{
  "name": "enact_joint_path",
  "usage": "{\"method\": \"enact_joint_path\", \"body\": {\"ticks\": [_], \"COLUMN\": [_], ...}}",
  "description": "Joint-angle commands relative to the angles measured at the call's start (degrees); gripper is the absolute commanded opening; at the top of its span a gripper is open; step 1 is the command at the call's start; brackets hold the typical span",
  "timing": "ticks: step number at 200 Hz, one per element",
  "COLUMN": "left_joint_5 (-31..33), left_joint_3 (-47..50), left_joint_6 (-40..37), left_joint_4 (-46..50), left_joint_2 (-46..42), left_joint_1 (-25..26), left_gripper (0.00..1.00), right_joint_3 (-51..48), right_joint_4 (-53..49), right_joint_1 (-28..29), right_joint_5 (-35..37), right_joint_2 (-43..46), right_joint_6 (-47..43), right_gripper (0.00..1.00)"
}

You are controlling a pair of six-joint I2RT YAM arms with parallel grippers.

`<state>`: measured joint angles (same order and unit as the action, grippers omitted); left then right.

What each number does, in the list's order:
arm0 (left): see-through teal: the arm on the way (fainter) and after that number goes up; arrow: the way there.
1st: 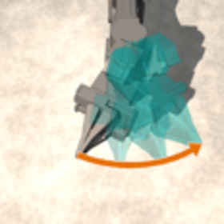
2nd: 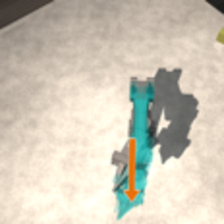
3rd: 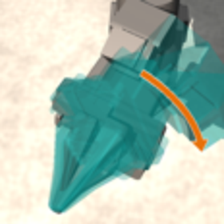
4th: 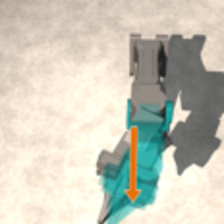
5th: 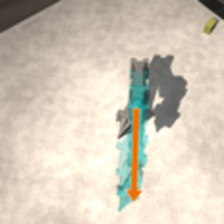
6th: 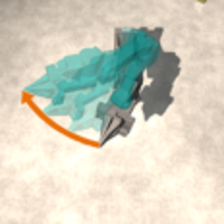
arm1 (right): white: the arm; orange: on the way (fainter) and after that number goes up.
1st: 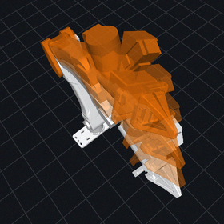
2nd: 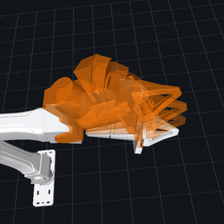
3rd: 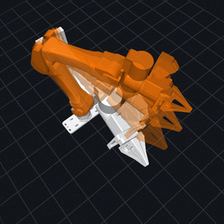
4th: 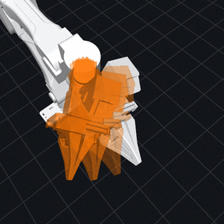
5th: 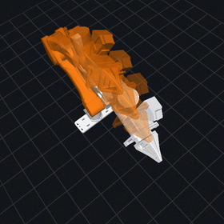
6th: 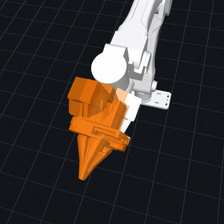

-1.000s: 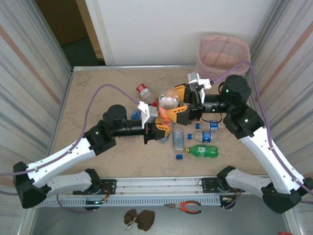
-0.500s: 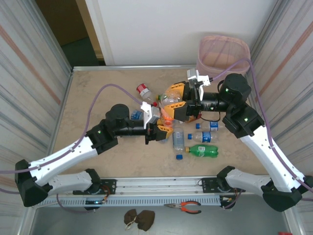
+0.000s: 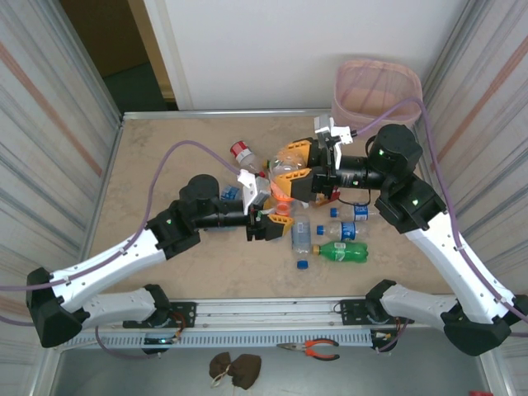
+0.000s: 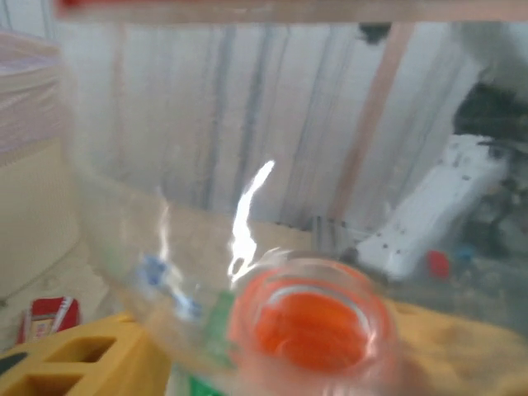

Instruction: Put the plastic bottles in the bin

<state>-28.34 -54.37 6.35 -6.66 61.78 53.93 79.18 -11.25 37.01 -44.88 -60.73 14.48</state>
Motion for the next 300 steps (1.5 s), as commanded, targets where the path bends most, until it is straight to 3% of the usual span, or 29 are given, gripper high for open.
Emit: {"method": "enact_joint_path", "body": {"ticks": [1, 22, 90, 105, 150, 168, 176, 199, 250, 277, 300], "left_joint_5": [4.37, 5.32, 1.79, 0.02, -2.08, -2.65, -3.07, -4.86, -4.88, -3.93, -2.44], "left_joint_3": [1.83, 2.78, 2.25, 1.13, -0.39, -0.88, -1.04, -1.16, 0.64, 1.67, 2.42], "left_joint_6": [-0.46, -0.09, 2.77, 3.84, 3.17, 3.00, 2.97, 3.01, 3.03, 3.28, 2.97], "left_joint_4": [-0.34, 0.28, -1.75, -2.73, -3.18, -3.19, -3.23, -3.45, -3.56, -3.15, -2.28], "left_joint_2": [-2.65, -3.48, 1.05, 3.24, 6.83, 8.05, 8.47, 9.02, 6.89, 5.49, 4.35], "left_joint_1": [-0.97, -3.24, -13.87, -16.10, -18.25, -18.45, -18.55, -18.61, -18.90, -18.96, -19.01], "left_gripper": [0.69, 0.78, 0.81, 0.80, 0.79, 0.79, 0.79, 0.78, 0.79, 0.79, 0.79], "right_joint_3": [2.87, 5.10, 13.43, 16.16, 24.88, 26.74, 27.21, 27.72, 52.27, 60.11, 61.25], "right_joint_4": [-1.71, -2.77, -0.62, 0.68, -0.20, 0.48, 1.04, 1.79, -23.31, -28.85, -29.77], "right_joint_1": [-0.93, -6.03, -28.29, -31.46, -37.89, -40.74, -41.44, -41.87, -39.57, -37.35, -36.49], "right_joint_5": [6.99, 9.87, 18.79, 21.23, 34.53, 36.69, 38.73, 46.03, 59.19, 64.04, 65.11], "right_joint_2": [0.55, -1.63, -14.53, -18.04, -28.62, -32.64, -34.09, -38.10, -56.21, -63.11, -66.44], "right_joint_6": [-1.27, 0.51, 9.71, 11.31, 16.44, 21.24, 23.66, 30.40, 48.59, 52.05, 58.03], "right_gripper": [0.48, 0.46, 0.41, 0.45, 0.40, 0.29, 0.25, 0.28, 0.35, 0.39, 0.39]}}
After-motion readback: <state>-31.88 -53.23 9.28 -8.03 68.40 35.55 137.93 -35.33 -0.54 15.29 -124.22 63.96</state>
